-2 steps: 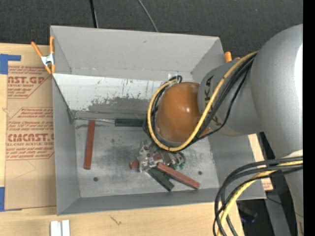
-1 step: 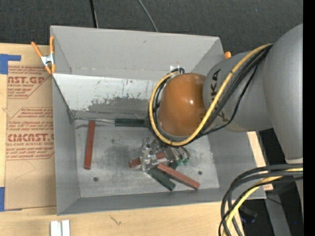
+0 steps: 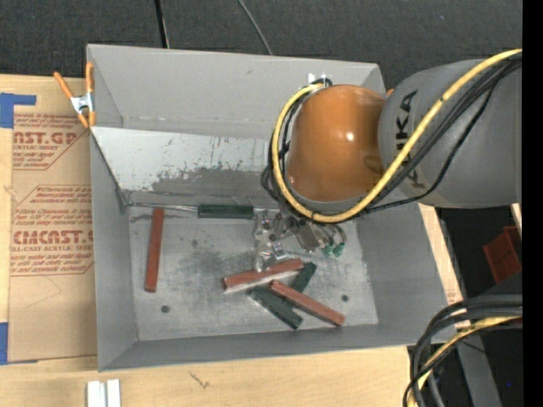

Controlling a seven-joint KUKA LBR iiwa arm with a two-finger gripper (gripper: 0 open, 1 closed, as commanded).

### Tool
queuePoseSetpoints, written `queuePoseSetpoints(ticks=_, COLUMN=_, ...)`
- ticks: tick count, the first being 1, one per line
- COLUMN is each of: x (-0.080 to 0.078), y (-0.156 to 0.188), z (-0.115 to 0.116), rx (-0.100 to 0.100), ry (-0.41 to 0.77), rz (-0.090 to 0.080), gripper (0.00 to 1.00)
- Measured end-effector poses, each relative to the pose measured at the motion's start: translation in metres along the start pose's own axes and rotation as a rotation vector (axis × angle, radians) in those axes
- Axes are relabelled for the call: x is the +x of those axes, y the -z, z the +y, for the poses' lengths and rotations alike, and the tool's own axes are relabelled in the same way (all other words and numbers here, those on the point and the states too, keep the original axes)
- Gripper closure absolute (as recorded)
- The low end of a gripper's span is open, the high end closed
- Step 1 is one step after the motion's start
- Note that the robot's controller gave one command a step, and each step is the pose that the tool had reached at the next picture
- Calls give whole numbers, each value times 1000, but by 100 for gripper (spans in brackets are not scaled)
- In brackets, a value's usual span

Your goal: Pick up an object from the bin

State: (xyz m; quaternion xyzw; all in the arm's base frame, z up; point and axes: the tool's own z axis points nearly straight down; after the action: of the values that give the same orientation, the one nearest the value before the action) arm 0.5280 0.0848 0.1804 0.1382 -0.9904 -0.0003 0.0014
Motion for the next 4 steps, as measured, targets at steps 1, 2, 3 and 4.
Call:
queuePoseSetpoints(ticks=1, x=-2, y=15, z=-1, rx=1, ry=8, rz=-6, gripper=100)
queuePoseSetpoints(ticks=2, x=-26, y=20, z=34, rx=1, ry=111, rz=0, gripper=100)
queuePoseSetpoints(ticks=3, x=-9, y=-34, z=33, rx=0, ry=141, rz=-2, gripper=0)
queuePoseSetpoints(ticks=4, x=-9, y=-33, z=33, rx=-1, ry=141, rz=-4, gripper=0)
